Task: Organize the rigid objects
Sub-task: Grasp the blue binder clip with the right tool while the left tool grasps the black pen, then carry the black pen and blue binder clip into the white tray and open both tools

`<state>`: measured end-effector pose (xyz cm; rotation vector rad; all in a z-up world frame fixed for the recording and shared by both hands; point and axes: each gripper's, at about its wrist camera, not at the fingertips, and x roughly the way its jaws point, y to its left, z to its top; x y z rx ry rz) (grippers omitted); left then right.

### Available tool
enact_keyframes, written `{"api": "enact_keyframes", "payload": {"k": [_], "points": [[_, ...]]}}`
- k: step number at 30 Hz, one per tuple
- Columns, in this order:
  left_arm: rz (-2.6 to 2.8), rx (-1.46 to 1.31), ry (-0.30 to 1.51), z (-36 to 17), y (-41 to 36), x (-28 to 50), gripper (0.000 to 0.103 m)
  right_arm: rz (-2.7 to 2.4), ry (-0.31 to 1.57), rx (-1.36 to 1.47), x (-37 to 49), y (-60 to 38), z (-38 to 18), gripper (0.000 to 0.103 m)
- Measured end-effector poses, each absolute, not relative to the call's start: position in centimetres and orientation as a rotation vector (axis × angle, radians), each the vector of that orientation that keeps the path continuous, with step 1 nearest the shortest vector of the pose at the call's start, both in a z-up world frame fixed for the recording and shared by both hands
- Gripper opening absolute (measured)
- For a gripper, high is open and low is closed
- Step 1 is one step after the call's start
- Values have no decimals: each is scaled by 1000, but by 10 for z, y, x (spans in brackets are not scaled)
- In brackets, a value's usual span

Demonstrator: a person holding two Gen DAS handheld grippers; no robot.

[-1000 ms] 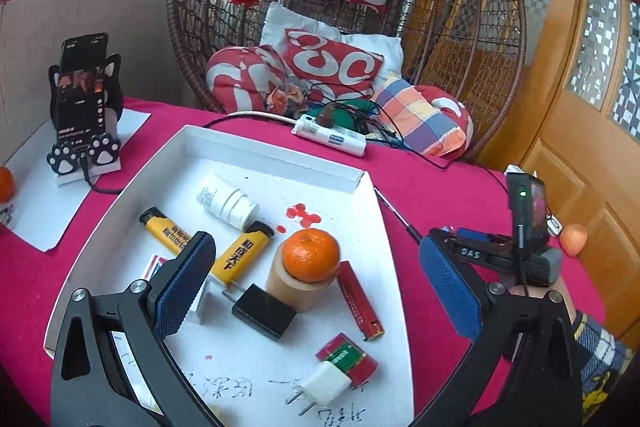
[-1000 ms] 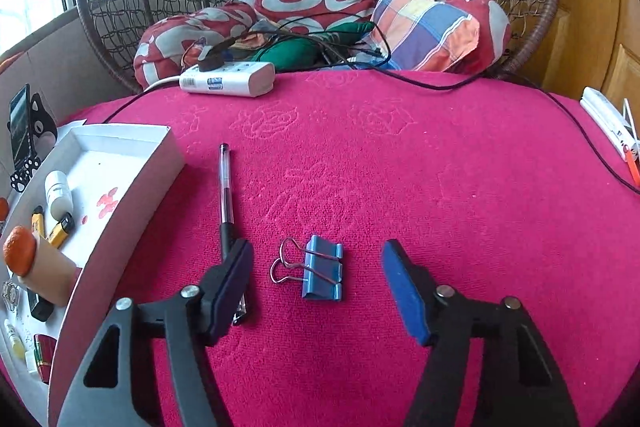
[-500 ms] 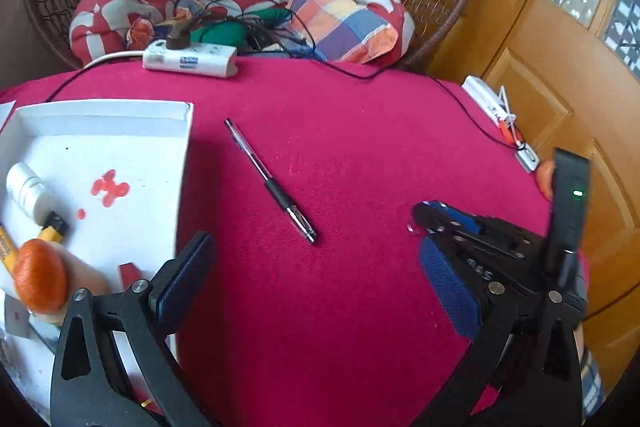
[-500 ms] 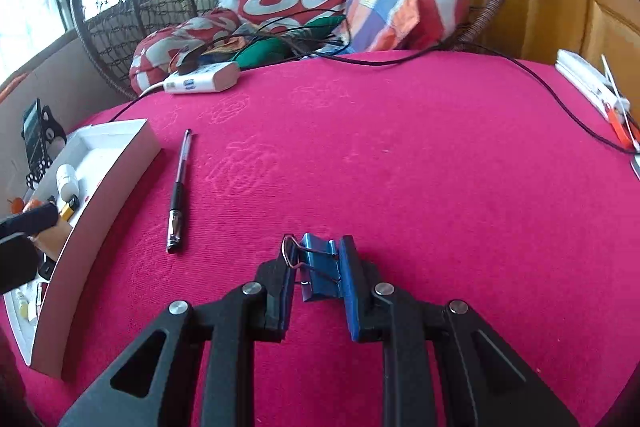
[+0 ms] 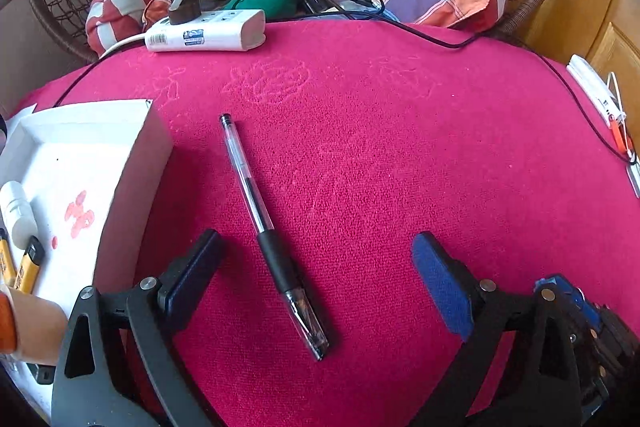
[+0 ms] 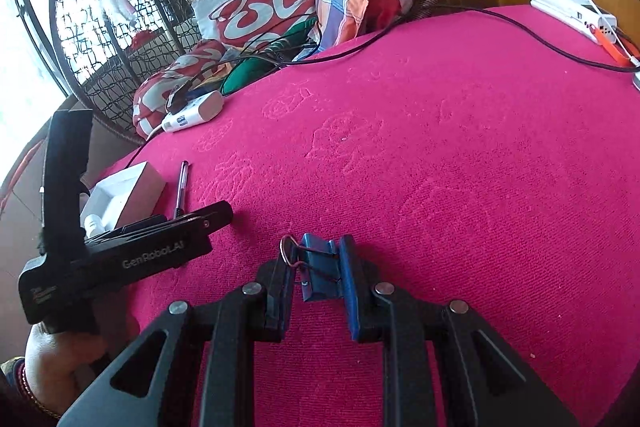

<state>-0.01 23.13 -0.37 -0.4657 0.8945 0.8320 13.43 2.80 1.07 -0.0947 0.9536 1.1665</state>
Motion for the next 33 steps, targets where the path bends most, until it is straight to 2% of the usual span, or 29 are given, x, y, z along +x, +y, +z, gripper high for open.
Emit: {"api": "enact_keyframes", "payload": {"k": [6,7,9,11,12,14,16,22,28,33], "points": [[822,-438,879,-5,233,4,96,1168,956,-92,134,29,11,20],[810,-423,871,-4,231,4,93,1169,957,-90,134,29,11,20],[770,-395,854,-2,226,4,79,1170,958,-88,135,29,10,20],[721,-379,851,0,222,7,58,1170,959,-88,135,29,10,20],[701,-367,850,1,219,8,53,1169,959,-88,135,29,10,20],[654,-342,848,2,213,11,28,1170,959,-88,135,29,11,20],[620,-317,847,3,208,11,16,1170,959,-87,135,29,11,20],[575,-274,836,2,200,4,10,1170,960,-85,135,29,11,20],[538,-283,812,5,190,-10,9,1178,958,-73,135,27,12,20],[522,-306,755,18,178,-34,9,1188,878,-41,127,16,24,20]]}}
